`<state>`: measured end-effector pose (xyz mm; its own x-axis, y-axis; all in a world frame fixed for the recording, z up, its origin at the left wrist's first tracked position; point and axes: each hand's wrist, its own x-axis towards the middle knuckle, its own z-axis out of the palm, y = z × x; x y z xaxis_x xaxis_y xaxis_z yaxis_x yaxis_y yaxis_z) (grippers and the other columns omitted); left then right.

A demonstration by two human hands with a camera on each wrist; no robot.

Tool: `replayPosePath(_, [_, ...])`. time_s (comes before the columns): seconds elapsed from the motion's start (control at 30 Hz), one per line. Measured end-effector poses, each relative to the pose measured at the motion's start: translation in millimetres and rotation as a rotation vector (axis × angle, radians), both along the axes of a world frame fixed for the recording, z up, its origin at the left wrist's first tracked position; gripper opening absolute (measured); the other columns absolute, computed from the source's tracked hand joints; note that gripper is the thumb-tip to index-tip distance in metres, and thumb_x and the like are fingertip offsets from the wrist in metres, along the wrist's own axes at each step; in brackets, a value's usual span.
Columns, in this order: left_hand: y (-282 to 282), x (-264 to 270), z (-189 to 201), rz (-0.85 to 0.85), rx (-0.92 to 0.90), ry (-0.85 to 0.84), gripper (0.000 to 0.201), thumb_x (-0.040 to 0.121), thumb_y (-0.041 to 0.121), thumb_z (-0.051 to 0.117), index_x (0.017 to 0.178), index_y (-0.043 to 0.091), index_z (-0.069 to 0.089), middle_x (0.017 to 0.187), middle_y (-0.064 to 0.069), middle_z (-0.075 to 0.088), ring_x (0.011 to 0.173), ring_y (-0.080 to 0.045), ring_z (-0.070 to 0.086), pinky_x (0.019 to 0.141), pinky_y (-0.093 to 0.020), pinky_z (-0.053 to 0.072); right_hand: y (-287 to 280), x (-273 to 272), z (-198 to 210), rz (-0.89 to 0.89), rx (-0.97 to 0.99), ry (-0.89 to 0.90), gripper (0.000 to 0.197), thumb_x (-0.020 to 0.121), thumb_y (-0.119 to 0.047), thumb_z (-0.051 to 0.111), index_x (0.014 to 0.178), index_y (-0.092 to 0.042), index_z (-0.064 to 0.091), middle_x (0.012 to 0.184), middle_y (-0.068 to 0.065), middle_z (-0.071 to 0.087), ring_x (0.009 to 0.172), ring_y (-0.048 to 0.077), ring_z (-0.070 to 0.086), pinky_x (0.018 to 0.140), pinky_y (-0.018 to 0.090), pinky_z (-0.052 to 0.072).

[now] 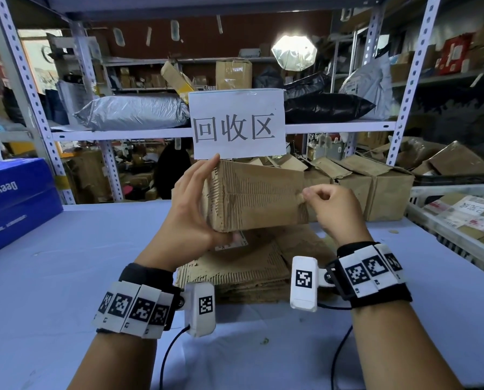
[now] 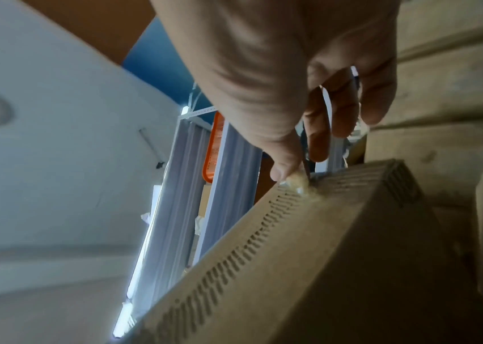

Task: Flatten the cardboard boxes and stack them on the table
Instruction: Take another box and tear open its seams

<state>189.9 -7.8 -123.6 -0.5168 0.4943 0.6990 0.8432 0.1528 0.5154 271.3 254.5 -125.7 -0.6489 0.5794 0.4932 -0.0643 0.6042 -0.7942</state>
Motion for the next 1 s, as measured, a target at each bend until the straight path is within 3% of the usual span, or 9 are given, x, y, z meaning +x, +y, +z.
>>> replayPosePath(0.07, [1.0,0.0,0.9,0.006,-0.006,-0.004,0.131,0.055,0.029,0.1,0.159,0.04,0.022,0.159,0.018,0.025,0.149,-0.006,0.022,0.122,-0.047,0.027,1.3,0.5,0.3,-0.094,0.058,0.0,0.018,0.093,-0.03,0.068,0.107,-0.021,0.063,0.086,-0.011,0.063,0.083,0.012,0.06,0.073,0.029,0.042])
replayPosePath(0.23, [0.8,-0.8,2.3,0.013,-0.011,-0.012,0.13,0.057,0.022,0.1,0.159,0.039,0.022,0.16,0.017,0.024,0.149,-0.004,0.021,0.123,-0.048,0.027,-2.6,-2.8,-3.3,-0.23,0.159,0.035,0.015,0.092,-0.029,0.069,0.078,-0.025,0.066,0.074,-0.008,0.066,0.073,0.016,0.063,0.063,0.028,0.041])
replayPosePath(0.37, [-3.2,-2.3,2.7,-0.034,0.037,-0.049,0.129,0.056,0.029,0.1,0.159,0.039,0.023,0.159,0.015,0.025,0.151,-0.009,0.023,0.124,-0.048,0.029,-4.1,-7.2,-3.0,-0.123,0.081,0.035,0.024,0.099,-0.026,0.058,0.076,-0.026,0.064,0.073,-0.009,0.064,0.077,0.019,0.063,0.065,0.028,0.04])
replayPosePath(0.47, [-6.6,-2.5,2.7,-0.047,0.053,-0.05,0.128,0.055,0.04,0.098,0.159,0.039,0.024,0.159,0.014,0.025,0.151,-0.01,0.024,0.123,-0.048,0.03,-6.9,-8.2,6.2,0.018,-0.176,0.025,0.039,0.106,-0.028,0.041,0.076,-0.022,0.065,0.083,0.001,0.068,0.079,0.025,0.066,0.073,0.038,0.054])
replayPosePath(0.6, [-9.1,-2.6,3.5,-0.021,0.061,0.014,0.123,0.056,0.038,0.095,0.158,0.041,0.024,0.159,0.014,0.026,0.151,-0.007,0.023,0.121,-0.032,0.027,-4.4,-2.2,12.5,0.206,-0.261,-0.053,0.02,0.098,-0.035,0.06,0.091,-0.017,0.065,0.087,0.0,0.067,0.074,0.012,0.06,0.062,0.026,0.051])
replayPosePath(0.73, [-10.2,-2.9,2.2,-0.004,0.074,0.027,0.125,0.058,0.028,0.098,0.158,0.038,0.023,0.16,0.014,0.025,0.153,-0.006,0.019,0.116,-0.008,0.022,-5.2,-3.3,8.3,0.237,-0.24,0.006,0.009,0.094,-0.022,0.069,0.094,-0.014,0.065,0.091,0.002,0.067,0.083,0.015,0.061,0.076,0.034,0.051])
replayPosePath(0.83, [-11.3,-2.4,2.6,-0.015,0.091,0.016,0.121,0.063,0.033,0.094,0.158,0.041,0.019,0.161,0.013,0.023,0.152,-0.003,0.02,0.115,-0.006,0.023,-4.9,-5.0,6.3,0.205,-0.222,0.053,0.007,0.097,-0.02,0.064,0.097,-0.013,0.066,0.096,0.006,0.069,0.087,0.017,0.061,0.08,0.034,0.051])
replayPosePath(0.9, [-12.8,-2.8,3.0,-0.032,0.094,-0.017,0.121,0.065,0.032,0.092,0.158,0.04,0.016,0.163,0.013,0.022,0.152,-0.002,0.021,0.116,-0.009,0.024,-4.1,-4.7,6.1,0.217,-0.26,0.098,0.01,0.1,-0.018,0.059,0.096,-0.012,0.067,0.087,0.003,0.068,0.078,0.014,0.06,0.072,0.026,0.053])
replayPosePath(1.0, [-15.7,-7.0,0.3,-0.009,0.06,-0.037,0.123,0.07,0.012,0.092,0.161,0.036,0.013,0.164,0.014,0.02,0.152,0.0,0.02,0.119,-0.016,0.024,-4.3,-1.9,8.1,0.269,-0.427,0.166,0.016,0.103,-0.015,0.052,0.099,-0.009,0.067,0.074,-0.001,0.063,0.062,0.007,0.056,0.055,0.016,0.051])
